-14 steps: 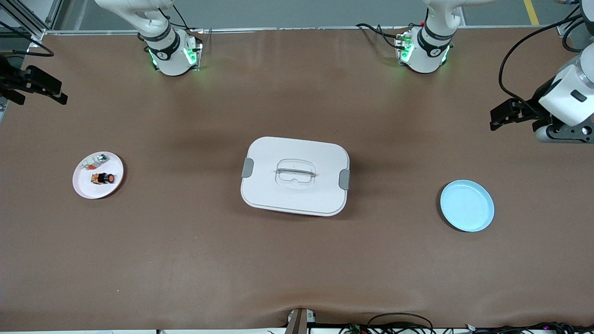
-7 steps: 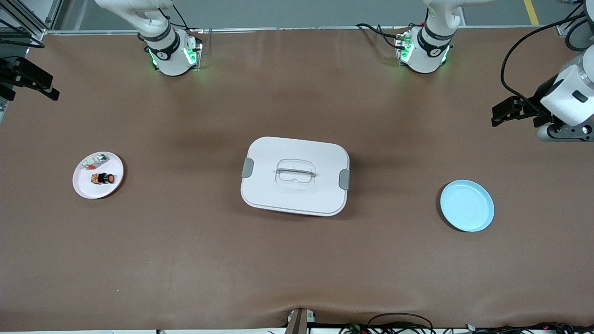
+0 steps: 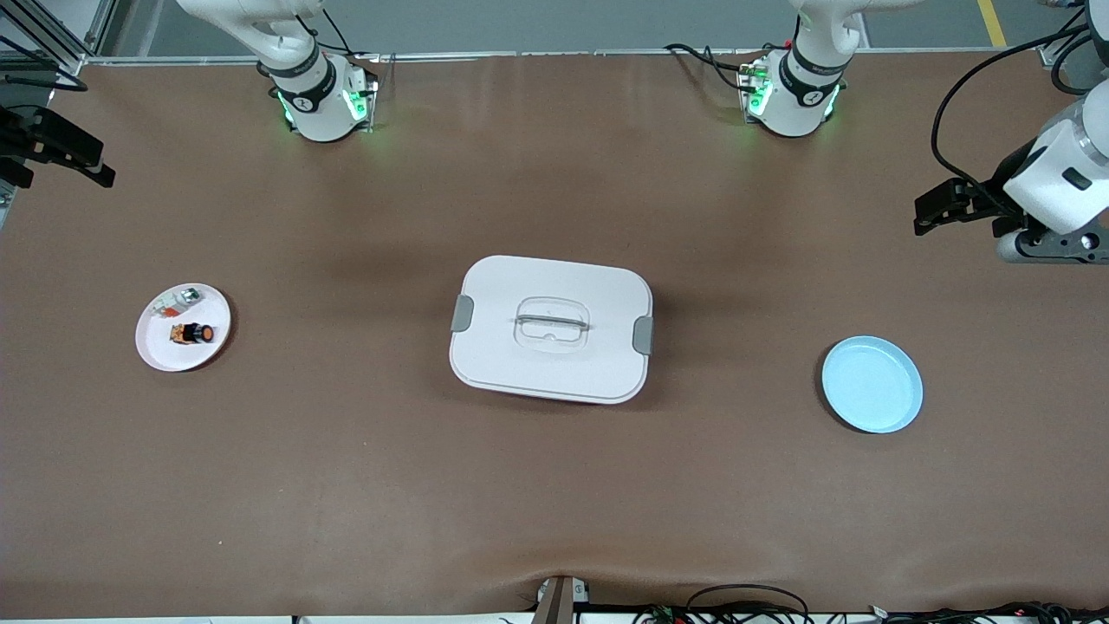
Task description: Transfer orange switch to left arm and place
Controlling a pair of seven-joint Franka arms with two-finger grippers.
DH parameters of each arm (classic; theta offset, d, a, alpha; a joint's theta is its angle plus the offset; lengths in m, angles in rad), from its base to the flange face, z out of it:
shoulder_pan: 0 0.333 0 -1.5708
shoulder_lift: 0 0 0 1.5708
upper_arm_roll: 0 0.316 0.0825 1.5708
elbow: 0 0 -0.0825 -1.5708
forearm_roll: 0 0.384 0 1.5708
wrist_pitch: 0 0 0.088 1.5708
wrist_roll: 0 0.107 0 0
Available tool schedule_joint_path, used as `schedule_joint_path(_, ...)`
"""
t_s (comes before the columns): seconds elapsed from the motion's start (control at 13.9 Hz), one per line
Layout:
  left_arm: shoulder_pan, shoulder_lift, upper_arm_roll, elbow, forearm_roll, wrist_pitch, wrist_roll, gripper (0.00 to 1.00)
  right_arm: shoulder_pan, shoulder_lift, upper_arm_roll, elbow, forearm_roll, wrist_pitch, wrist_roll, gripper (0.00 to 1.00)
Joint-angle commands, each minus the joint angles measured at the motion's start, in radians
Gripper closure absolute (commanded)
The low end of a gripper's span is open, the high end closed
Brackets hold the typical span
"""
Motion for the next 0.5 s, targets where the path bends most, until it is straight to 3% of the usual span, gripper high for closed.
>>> schedule_joint_path(0.0,-0.007,0.008,0.001,0.023,-0.004,-0.023,0.002,0.0,0.015,0.009,0.004,0.024,0.005,-0.022,0.044,0.0)
schedule_joint_path(0.43,-0.031,0.008,0.029,0.023,-0.005,-0.023,0.001,0.0,0.042,0.009,-0.001,0.024,0.002,-0.022,0.084,0.0)
